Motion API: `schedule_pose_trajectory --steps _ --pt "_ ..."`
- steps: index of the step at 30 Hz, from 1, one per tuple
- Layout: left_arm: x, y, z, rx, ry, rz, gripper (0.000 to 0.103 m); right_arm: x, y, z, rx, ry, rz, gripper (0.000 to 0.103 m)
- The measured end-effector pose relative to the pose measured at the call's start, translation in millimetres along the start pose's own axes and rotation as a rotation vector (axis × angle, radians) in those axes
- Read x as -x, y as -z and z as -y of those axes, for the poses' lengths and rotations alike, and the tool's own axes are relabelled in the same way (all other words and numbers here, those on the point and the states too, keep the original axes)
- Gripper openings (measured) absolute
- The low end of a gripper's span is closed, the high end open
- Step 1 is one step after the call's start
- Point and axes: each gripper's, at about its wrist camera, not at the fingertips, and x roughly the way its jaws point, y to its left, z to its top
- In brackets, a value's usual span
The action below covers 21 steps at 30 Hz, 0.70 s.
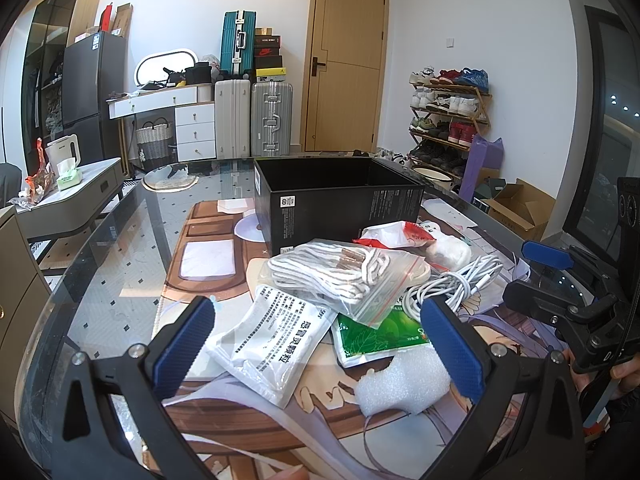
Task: Organize soft objects
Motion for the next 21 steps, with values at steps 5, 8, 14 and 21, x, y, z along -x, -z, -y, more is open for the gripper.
schedule_pose_trajectory --steps 5,8,14,21 --pt "-0.8 0.2 0.7 -0.001 0.001 -0.001 0.103 -0.1 0.1 0.2 0.0 0.001 -0.001 0.103" --pt "-1.3 1.6 0.7 -0.002 0.001 -0.002 0.103 -0.1 0.0 0.0 0.0 0.001 -0.001 0.103" --pt "-1.2 1.8 0.7 -0.005 0.0 -0.001 0.103 -0.2 -0.1 -0.5 0.001 0.002 -0.001 0.103" --pt "0.4 2.7 0.0 -0.006 0.018 0.002 0.103 -2.9 1.7 1.4 0.004 0.005 -0.002 0.103"
